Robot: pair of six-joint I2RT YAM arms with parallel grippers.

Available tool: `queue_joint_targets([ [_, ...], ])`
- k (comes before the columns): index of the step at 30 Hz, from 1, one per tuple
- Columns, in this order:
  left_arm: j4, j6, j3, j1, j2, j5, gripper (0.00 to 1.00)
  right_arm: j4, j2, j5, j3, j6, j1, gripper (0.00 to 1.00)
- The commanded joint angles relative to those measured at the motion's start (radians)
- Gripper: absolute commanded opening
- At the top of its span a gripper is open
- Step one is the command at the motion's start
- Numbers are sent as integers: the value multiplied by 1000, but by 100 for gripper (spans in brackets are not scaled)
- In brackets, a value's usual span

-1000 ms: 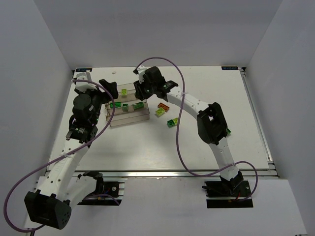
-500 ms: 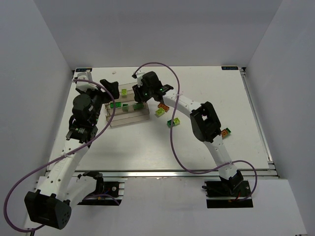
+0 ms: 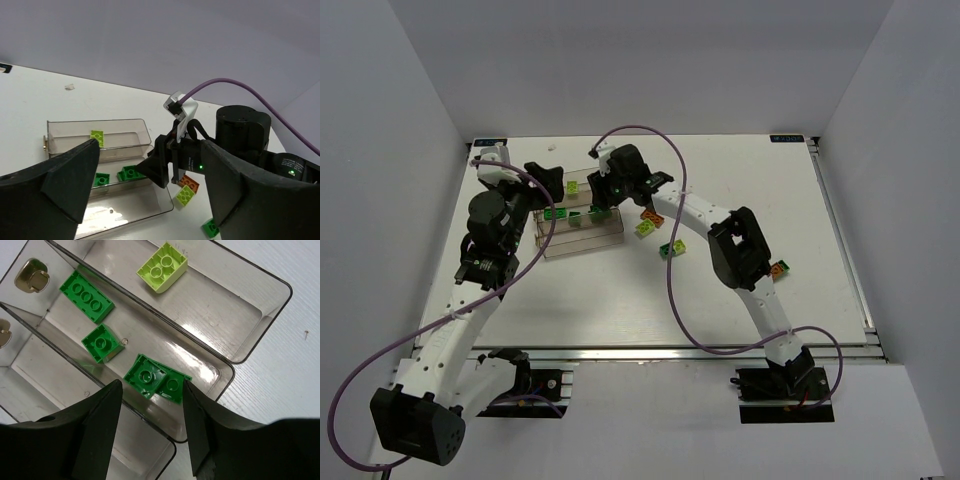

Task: Sort the legos into containers by color

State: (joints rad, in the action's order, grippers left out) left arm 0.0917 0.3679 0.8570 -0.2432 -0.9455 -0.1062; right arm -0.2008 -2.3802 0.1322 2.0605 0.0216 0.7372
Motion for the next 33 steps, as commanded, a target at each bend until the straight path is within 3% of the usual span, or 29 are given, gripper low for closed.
queue_joint_targets([
  [1,43,-3,-18,5,10,71,89,54,134,-17,-43,-17,-2,57],
  [4,66,-3,-24,4,-2,163,74,63,255,-8,-167,-17,-15,57],
  [6,77,0,-23,5,-16,236,68,54,367,29,-285,-101,-22,58],
  [9,117,17,-10,4,-65,357,67,12,541,159,-419,-225,-45,58],
  [12,151,81,4,-17,-131,514,73,-46,735,355,-662,-329,-111,63],
  [14,135,85,16,-42,-177,531,75,-61,879,462,-756,-373,-146,67],
  [19,-8,-12,80,-195,-272,501,81,-110,1119,532,-976,-520,-254,77],
  [25,-222,-185,166,-329,-444,346,85,-178,1305,513,-1115,-532,-295,82],
  [29,-285,-245,239,-375,-565,289,86,-248,1385,587,-1110,-625,-335,82],
  [33,-368,-285,315,-429,-697,249,87,-311,1411,572,-1106,-703,-355,72],
])
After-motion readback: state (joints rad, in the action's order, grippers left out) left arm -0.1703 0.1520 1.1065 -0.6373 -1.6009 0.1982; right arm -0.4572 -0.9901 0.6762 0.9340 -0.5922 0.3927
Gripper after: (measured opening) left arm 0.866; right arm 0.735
